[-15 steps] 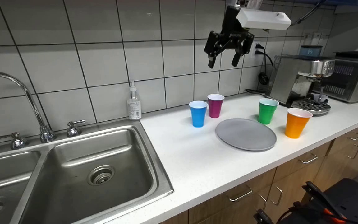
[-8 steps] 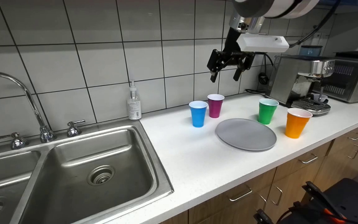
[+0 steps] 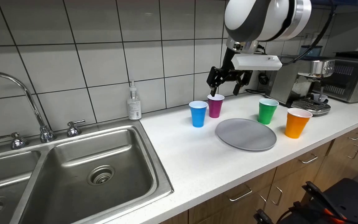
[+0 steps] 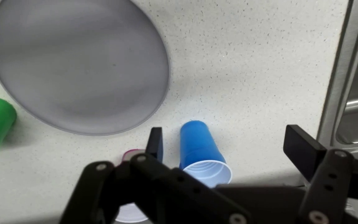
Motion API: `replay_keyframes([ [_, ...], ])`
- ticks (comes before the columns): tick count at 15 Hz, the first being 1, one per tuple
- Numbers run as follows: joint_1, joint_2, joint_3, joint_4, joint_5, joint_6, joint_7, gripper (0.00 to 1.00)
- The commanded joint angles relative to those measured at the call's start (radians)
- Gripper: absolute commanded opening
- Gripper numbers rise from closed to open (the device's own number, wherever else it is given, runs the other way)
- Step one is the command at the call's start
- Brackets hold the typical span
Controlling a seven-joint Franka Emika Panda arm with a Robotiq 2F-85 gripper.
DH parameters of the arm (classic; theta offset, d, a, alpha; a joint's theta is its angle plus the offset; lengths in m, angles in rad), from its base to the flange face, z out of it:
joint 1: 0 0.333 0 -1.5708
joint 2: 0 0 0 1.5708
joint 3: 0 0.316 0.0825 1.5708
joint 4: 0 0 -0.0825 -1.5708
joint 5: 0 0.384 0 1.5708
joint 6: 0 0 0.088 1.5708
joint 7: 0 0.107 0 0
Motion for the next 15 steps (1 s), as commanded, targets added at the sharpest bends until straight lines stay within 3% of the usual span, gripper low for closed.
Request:
replay_keyframes([
  [1,-0.018,0.089,0.014,0.057,-0.003,0.033,0.061,1.00],
  [15,0.012,0.371,-0.012,0.314,-0.029,0.036,0.333,1.00],
])
